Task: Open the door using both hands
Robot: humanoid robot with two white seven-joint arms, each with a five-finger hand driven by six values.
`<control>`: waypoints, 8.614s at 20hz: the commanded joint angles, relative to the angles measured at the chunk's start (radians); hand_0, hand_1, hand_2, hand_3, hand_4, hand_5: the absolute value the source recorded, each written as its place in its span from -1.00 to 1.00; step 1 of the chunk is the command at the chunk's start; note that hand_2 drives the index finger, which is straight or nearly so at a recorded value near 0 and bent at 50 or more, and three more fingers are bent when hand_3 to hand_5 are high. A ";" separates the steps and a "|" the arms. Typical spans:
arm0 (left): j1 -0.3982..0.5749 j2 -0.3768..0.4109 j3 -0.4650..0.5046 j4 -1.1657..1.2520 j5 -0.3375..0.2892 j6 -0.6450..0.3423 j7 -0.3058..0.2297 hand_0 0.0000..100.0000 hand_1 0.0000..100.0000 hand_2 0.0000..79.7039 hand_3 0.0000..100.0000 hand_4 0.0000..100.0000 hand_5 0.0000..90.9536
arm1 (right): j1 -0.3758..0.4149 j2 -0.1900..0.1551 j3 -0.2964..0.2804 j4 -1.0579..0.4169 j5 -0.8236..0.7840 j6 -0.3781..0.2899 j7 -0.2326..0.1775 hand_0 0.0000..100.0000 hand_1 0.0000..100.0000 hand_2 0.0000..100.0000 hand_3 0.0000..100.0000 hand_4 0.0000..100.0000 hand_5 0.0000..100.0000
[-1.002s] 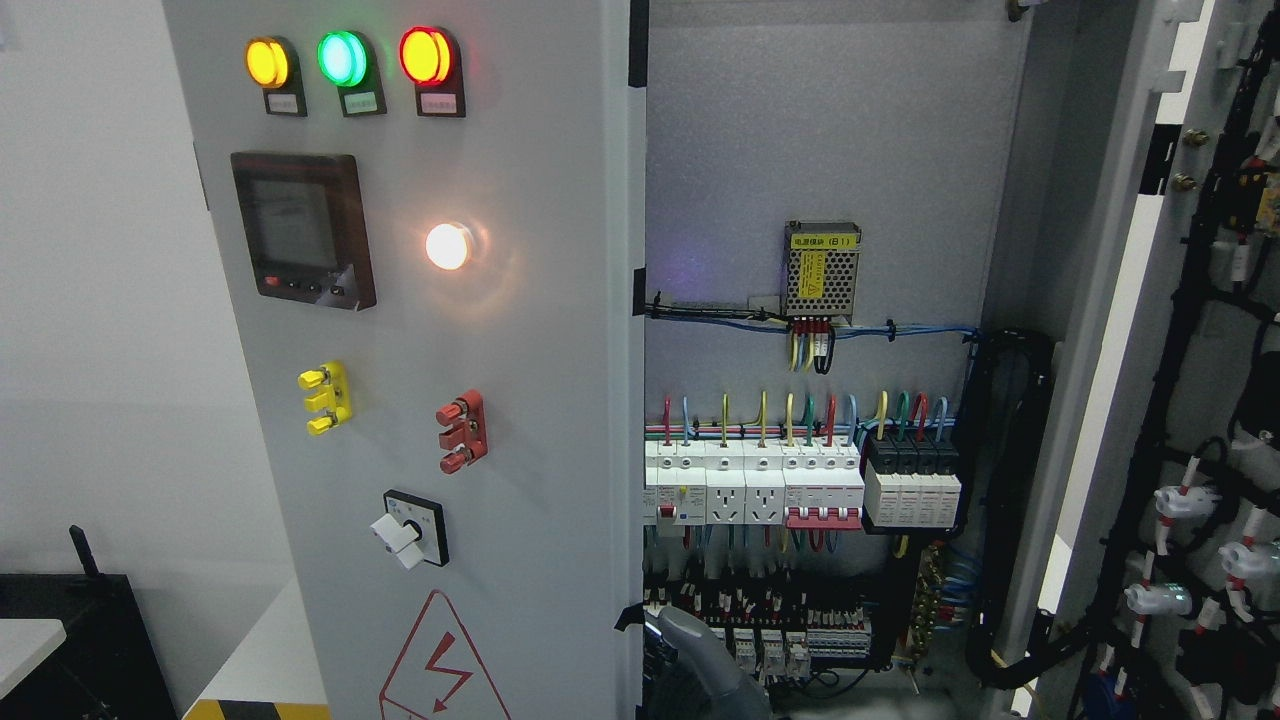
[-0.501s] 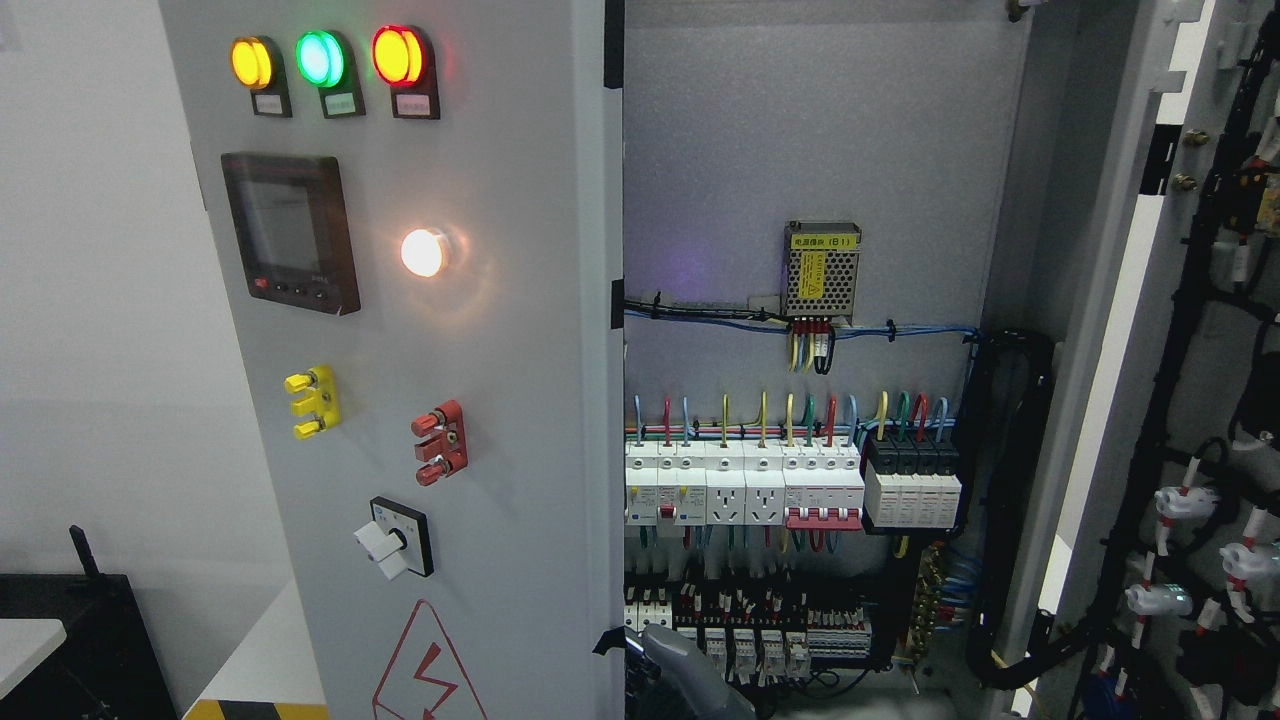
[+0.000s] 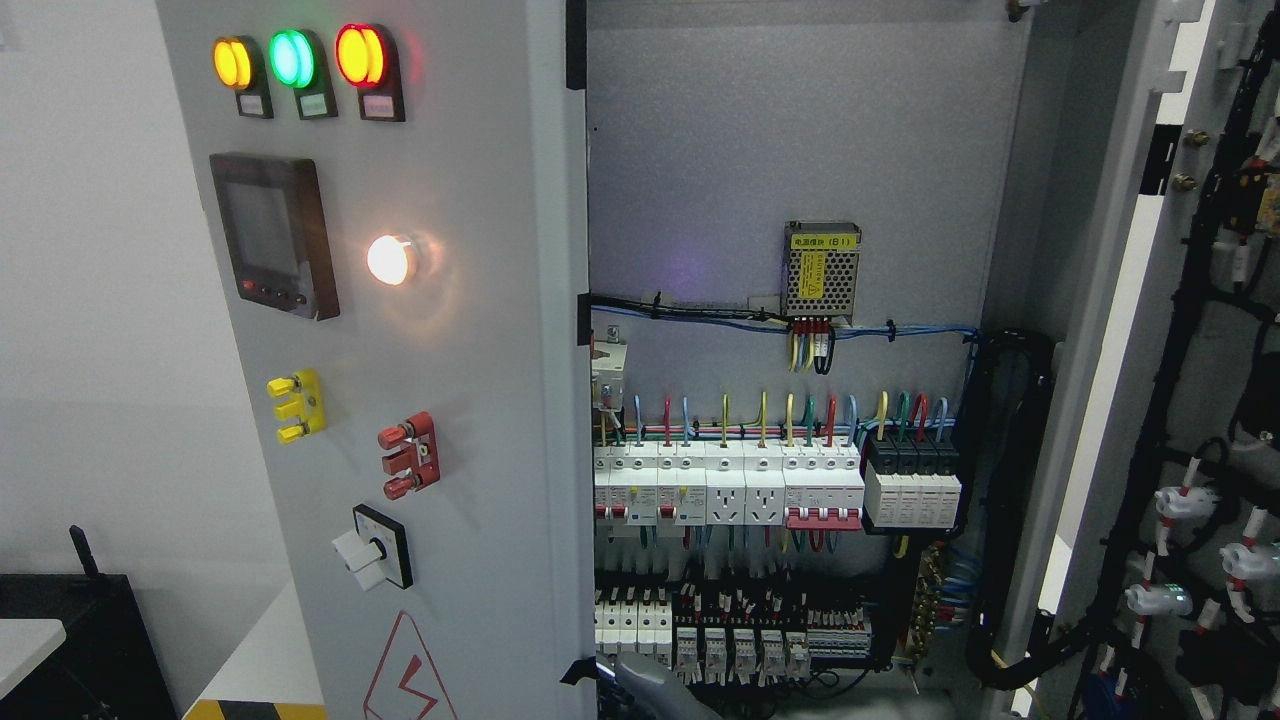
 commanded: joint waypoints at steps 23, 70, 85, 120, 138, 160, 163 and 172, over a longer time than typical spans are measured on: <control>-0.032 0.000 0.000 0.000 -0.001 -0.002 -0.001 -1.00 -1.00 -1.00 -1.00 -1.00 -1.00 | 0.036 -0.035 0.146 -0.078 -0.001 0.002 0.013 -0.23 -1.00 -1.00 -1.00 -1.00 -1.00; -0.032 0.000 0.000 0.000 0.001 -0.002 -0.001 -1.00 -1.00 -1.00 -1.00 -1.00 -1.00 | -0.041 -0.011 0.309 -0.072 0.011 0.008 -0.062 -0.23 -1.00 -1.00 -1.00 -1.00 -1.00; -0.032 -0.002 -0.002 -0.031 -0.002 -0.003 -0.001 -1.00 -1.00 -1.00 -1.00 -1.00 -1.00 | -0.085 0.043 0.356 -0.054 0.033 0.011 -0.065 -0.23 -1.00 -1.00 -1.00 -1.00 -1.00; -0.025 -0.003 -0.002 -0.034 -0.004 -0.005 -0.002 -1.00 -1.00 -1.00 -1.00 -1.00 -1.00 | -0.133 0.133 0.341 0.018 0.123 0.054 -0.072 -0.23 -1.00 -1.00 -1.00 -1.00 -1.00; 0.170 0.011 -0.005 -0.414 -0.012 -0.005 -0.001 -1.00 -1.00 -1.00 -1.00 -1.00 -1.00 | 0.045 0.051 0.113 0.002 0.129 0.011 -0.227 -0.23 -1.00 -1.00 -1.00 -1.00 -1.00; 0.575 0.163 -0.042 -1.176 -0.139 -0.580 0.001 -1.00 -1.00 -1.00 -1.00 -1.00 -1.00 | 0.490 -0.224 -0.062 -0.207 0.312 -0.495 -0.298 -0.23 -1.00 -1.00 -1.00 -1.00 -1.00; 0.586 0.163 -0.032 -1.235 -0.139 -0.626 0.001 -1.00 -1.00 -1.00 -1.00 -1.00 -1.00 | 0.556 -0.250 -0.114 -0.245 0.312 -0.532 -0.298 -0.23 -1.00 -1.00 -1.00 -1.00 -1.00; 0.571 0.163 0.014 -1.371 -0.061 -0.758 0.001 -1.00 -1.00 -1.00 -1.00 -1.00 -1.00 | 0.725 -0.307 -0.202 -0.307 0.310 -0.745 -0.298 -0.23 -1.00 -1.00 -1.00 -1.00 -1.00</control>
